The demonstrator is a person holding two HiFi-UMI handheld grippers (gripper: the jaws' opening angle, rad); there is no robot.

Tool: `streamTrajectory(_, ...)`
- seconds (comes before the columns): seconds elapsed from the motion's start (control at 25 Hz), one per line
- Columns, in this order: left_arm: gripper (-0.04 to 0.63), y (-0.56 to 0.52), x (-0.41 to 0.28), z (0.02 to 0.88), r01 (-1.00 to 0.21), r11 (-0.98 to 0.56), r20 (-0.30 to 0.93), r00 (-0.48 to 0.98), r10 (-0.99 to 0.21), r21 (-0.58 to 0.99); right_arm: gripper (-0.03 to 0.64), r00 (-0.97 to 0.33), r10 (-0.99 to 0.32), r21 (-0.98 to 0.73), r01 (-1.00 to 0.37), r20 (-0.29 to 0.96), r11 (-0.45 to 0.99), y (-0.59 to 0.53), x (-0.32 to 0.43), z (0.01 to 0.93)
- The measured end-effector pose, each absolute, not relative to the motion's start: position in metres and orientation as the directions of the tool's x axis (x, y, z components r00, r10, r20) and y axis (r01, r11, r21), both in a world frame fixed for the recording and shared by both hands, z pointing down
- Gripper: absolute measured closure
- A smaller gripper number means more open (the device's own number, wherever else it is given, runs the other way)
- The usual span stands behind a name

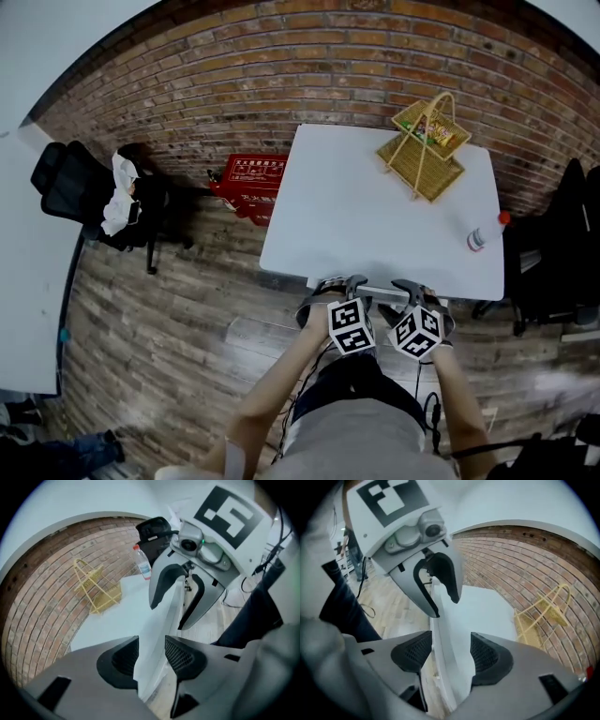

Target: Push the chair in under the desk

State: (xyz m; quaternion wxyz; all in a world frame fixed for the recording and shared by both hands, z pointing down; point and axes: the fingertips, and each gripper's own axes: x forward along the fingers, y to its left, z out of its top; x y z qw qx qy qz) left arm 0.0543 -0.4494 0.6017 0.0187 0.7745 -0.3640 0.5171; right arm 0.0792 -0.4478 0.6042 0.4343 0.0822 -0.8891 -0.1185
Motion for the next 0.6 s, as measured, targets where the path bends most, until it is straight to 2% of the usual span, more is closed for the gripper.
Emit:
streamTrajectory(0.12,0.423,-0.457,0.05,0.575,-0.711,-0.638,0.735,0.259,-0.627,-0.294,0.374,-0.682,-0.252,0.171,-0.186,0.686,0.968,-0.454,0.078,0.581)
streamTrajectory(0.16,0.45,-0.461,0.046,0.566,-0.749,-0.6,0.706,0.262,-0.657,-0.28,0.393,-0.701,-0.271,0.141,-0.239,0.66,0.961,-0.458,0.079,0.572)
streamTrajectory(0.24,0.547,-0.467,0.039,0.55,-0.803,-0.53,0.649,0.253,-0.717,-0.273,0.43,-0.719,-0.352,0.112,-0.361,0.599,0.926,-0.471,0.083,0.554)
streamTrajectory(0.28,0.561,-0.47,0.037,0.542,-0.818,-0.503,0.623,0.245,-0.743,-0.278,0.462,-0.721,-0.408,0.105,-0.426,0.561,0.898,-0.479,0.087,0.545)
streamTrajectory(0.44,0.571,-0.474,0.033,0.511,-0.873,-0.402,0.517,0.218,-0.828,-0.275,0.578,-0.71,-0.576,0.032,-0.619,0.405,0.785,-0.501,0.099,0.504)
streamTrajectory(0.6,0.575,-0.472,0.03,0.487,-0.946,-0.271,0.407,0.18,-0.895,-0.178,0.591,-0.679,-0.668,-0.004,-0.702,0.305,0.712,-0.504,0.104,0.478)
